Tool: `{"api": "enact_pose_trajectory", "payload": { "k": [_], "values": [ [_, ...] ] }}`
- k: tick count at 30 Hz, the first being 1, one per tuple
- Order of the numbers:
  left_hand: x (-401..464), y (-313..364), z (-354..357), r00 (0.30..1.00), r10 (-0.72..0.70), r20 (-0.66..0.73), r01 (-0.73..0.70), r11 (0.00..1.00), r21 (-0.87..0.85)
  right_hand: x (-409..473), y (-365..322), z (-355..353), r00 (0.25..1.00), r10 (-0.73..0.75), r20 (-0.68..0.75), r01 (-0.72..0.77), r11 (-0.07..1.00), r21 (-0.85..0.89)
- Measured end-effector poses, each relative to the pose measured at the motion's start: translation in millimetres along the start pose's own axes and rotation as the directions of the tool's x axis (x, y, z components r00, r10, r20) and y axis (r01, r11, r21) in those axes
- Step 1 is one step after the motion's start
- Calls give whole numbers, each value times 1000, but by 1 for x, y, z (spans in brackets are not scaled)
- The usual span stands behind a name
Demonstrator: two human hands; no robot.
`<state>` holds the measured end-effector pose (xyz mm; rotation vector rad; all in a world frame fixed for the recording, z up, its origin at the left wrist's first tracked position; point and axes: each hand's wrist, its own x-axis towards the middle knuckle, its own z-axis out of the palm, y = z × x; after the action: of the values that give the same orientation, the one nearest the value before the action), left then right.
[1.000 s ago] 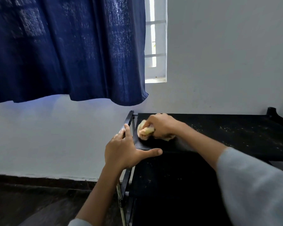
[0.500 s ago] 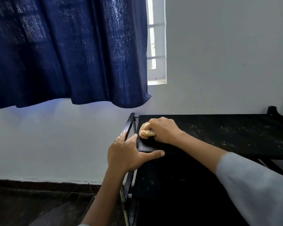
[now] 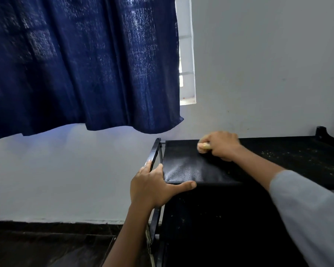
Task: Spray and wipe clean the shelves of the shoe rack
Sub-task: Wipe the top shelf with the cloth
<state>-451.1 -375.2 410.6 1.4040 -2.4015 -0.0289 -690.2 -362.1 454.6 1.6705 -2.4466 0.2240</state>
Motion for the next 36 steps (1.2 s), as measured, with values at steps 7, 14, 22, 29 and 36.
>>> {"api": "enact_pose_trajectory", "payload": {
  "k": [7, 14, 22, 29, 36],
  "values": [
    [0, -4, 5, 998, 32, -60, -31, 999, 16, 0, 14, 1, 991, 133, -27, -132, 991, 22],
    [4, -3, 7, 999, 21, -43, -21, 1000, 15, 26, -66, 9, 956, 194, -221, -167, 976, 137],
    [6, -2, 7, 1000, 7, -19, -7, 999, 34, 29, -118, 8, 999, -21, -42, 30, 978, 209],
    [6, -1, 4, 998, -42, 39, 42, 999, 1, 12, -13, 1, 985, 173, -18, -167, 972, 167],
    [4, 0, 4, 999, -45, 14, 45, 999, 16, 1, 52, -2, 968, 227, 104, -242, 957, 162]
  ]
}}
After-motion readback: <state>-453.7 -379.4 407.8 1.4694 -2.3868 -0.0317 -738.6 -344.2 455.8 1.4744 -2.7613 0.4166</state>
